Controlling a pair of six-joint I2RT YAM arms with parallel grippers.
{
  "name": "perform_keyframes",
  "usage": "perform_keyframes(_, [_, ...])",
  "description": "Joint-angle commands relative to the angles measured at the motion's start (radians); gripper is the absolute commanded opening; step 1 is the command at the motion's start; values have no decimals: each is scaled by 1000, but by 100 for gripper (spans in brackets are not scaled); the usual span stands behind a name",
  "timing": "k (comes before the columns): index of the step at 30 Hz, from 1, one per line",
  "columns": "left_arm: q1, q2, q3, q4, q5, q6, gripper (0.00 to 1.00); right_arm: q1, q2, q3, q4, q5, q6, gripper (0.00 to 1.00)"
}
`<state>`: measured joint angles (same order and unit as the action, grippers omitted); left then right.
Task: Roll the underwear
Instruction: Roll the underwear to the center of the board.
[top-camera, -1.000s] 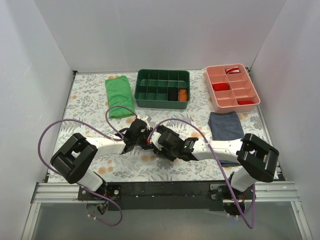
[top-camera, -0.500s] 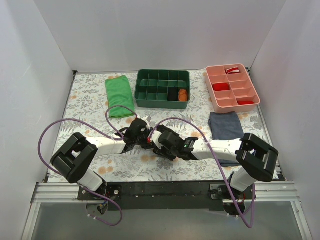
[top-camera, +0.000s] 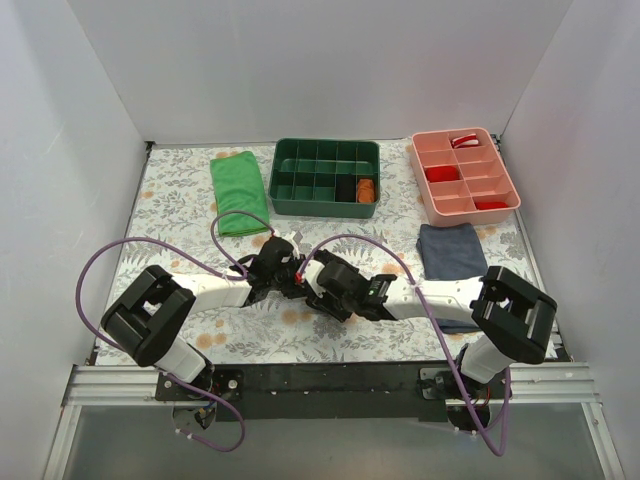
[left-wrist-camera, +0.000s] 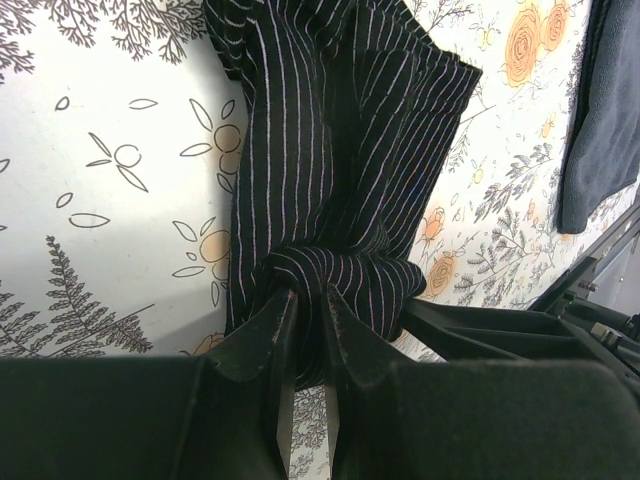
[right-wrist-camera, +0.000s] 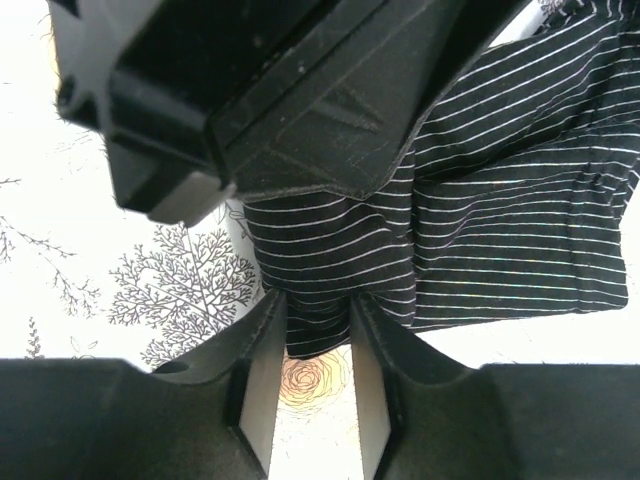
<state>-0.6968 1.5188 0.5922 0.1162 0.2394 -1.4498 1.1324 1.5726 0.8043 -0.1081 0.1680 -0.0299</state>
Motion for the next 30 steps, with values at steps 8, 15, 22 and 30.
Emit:
perform_keyframes(8, [-1,15,-17,-110,-25,34,0,13,168,-30,18,-162,91,11])
perform_keyframes(15, [8,-3,-19,-141,-44,35,0,12,150,-33,34,-251,120,1])
perform_keyframes(22, [28,-40,-8,-180,-63,42,2,-5,104,-89,99,-402,206,1])
perform_keyframes(30, [34,-89,20,-227,-83,60,11,-68,33,-180,220,-557,286,1])
